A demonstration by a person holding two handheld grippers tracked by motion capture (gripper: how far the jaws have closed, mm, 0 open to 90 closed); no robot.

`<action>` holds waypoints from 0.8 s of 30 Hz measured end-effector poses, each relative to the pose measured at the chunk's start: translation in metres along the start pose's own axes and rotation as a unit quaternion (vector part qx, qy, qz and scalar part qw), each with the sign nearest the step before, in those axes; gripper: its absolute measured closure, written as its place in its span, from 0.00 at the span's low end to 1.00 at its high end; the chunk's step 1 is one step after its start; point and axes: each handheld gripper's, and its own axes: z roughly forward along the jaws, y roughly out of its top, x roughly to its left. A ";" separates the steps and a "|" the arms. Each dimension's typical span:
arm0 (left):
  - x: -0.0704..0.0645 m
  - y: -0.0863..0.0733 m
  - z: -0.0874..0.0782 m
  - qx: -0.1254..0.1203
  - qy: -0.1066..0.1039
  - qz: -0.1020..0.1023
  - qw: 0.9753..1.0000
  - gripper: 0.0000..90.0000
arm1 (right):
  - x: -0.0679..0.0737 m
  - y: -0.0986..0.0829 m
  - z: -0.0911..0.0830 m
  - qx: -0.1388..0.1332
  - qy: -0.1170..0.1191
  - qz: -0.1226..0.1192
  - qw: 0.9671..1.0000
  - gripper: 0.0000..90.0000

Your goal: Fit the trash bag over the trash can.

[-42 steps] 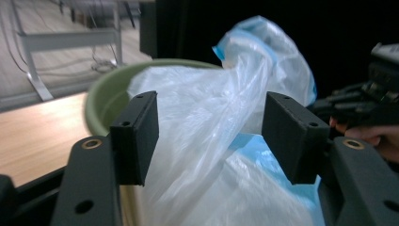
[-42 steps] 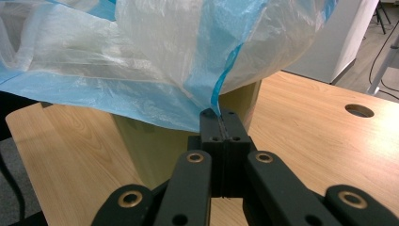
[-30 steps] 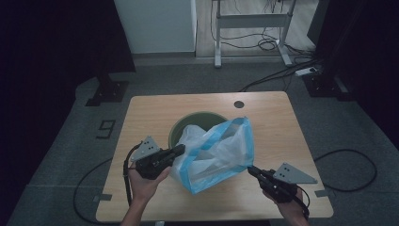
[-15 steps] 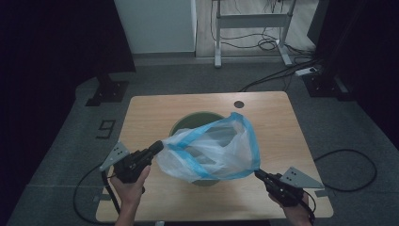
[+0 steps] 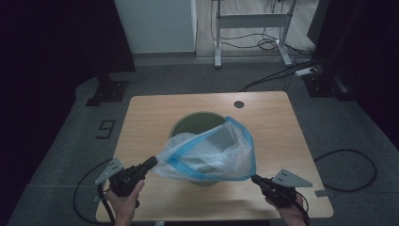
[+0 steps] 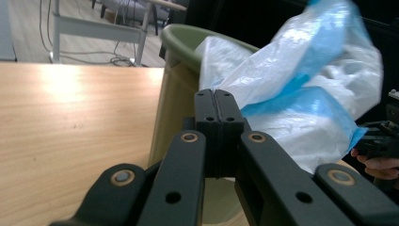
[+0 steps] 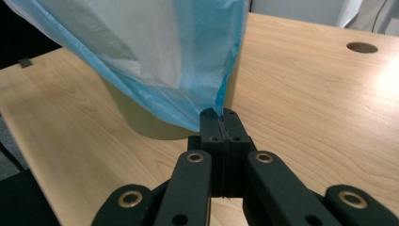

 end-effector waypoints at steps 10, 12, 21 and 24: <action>-0.014 0.019 0.006 -0.010 0.008 0.034 0.999 0.70 | -0.013 0.013 0.013 0.003 -0.016 0.015 1.000 0.99; -0.021 0.026 0.003 -0.009 0.004 0.047 0.999 0.59 | -0.011 0.015 0.011 -0.003 -0.016 0.015 1.000 0.99; -0.041 0.051 0.023 0.025 -0.024 0.088 0.996 0.37 | -0.007 0.022 0.001 -0.014 -0.015 0.008 1.000 0.95; -0.041 0.053 0.036 0.047 -0.025 0.096 0.994 0.42 | -0.006 0.023 -0.003 -0.021 -0.010 0.003 1.000 0.87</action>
